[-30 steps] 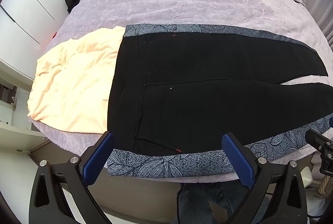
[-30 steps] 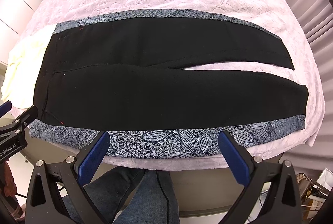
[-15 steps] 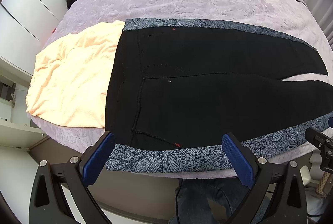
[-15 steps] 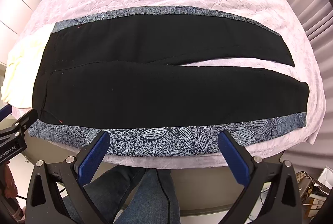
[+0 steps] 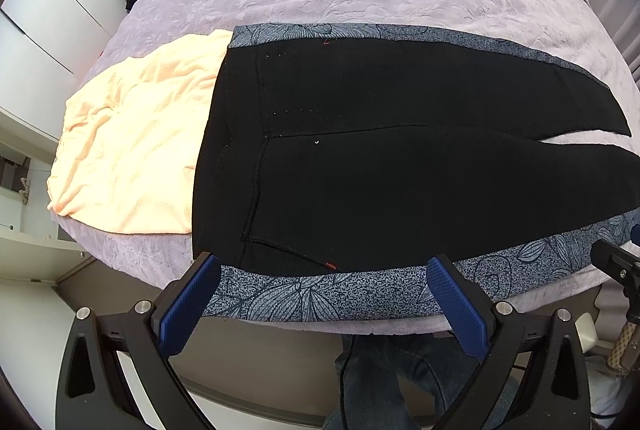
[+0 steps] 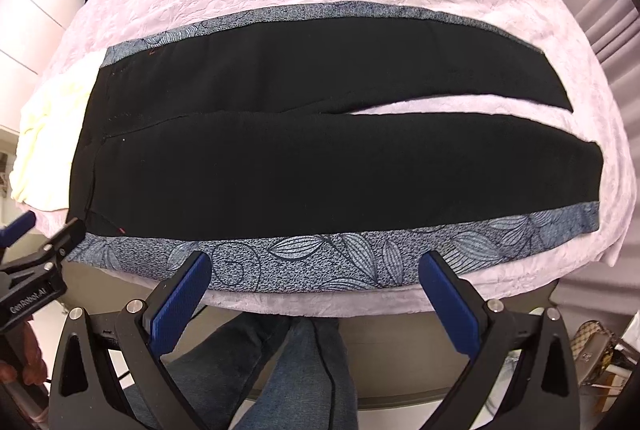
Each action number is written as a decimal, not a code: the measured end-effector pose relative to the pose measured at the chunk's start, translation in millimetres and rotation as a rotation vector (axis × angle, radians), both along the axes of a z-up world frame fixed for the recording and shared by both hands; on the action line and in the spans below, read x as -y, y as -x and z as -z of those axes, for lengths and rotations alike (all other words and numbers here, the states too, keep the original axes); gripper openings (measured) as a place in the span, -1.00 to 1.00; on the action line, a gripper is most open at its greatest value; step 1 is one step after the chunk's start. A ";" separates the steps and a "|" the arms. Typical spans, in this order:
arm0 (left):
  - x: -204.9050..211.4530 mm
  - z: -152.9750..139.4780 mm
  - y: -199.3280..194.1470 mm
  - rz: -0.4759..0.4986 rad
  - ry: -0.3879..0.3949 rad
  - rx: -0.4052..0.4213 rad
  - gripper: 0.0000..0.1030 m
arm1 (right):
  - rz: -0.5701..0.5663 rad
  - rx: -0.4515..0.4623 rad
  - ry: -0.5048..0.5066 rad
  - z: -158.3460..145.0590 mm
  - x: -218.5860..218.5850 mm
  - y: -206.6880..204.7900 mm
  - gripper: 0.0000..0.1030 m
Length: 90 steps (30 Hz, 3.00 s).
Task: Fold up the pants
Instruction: 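Grasp the patterned side panel of the trousers with both grippers, then lift the trouser edge and fold it over onto the other leg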
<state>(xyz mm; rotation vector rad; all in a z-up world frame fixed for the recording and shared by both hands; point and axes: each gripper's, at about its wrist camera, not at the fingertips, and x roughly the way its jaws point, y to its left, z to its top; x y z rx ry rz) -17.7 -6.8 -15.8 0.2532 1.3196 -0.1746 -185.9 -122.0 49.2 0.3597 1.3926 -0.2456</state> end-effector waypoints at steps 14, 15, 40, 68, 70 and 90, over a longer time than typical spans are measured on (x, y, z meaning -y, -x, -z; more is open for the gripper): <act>-19.2 35.6 0.9 -0.051 0.159 -0.074 1.00 | 0.242 0.144 -0.639 80.7 35.9 42.5 0.38; -22.5 39.9 0.7 -0.057 0.181 -0.081 1.00 | 0.251 0.134 -0.690 91.7 35.4 47.0 0.24; -107.1 104.0 26.7 -0.328 0.599 -0.232 0.83 | 0.230 0.247 -1.109 143.7 -39.0 -15.3 0.15; -129.3 57.4 -35.8 -0.436 0.472 -0.086 -0.53 | 0.453 0.358 -0.981 99.2 73.1 -9.3 -0.90; -128.3 56.1 -36.5 -0.428 0.460 -0.089 -0.53 | 0.425 0.306 -1.030 103.6 76.4 -3.2 -0.84; -134.4 99.3 -49.7 -0.314 0.470 -0.291 -0.53 | 0.543 0.248 -1.022 135.7 30.9 0.8 -0.89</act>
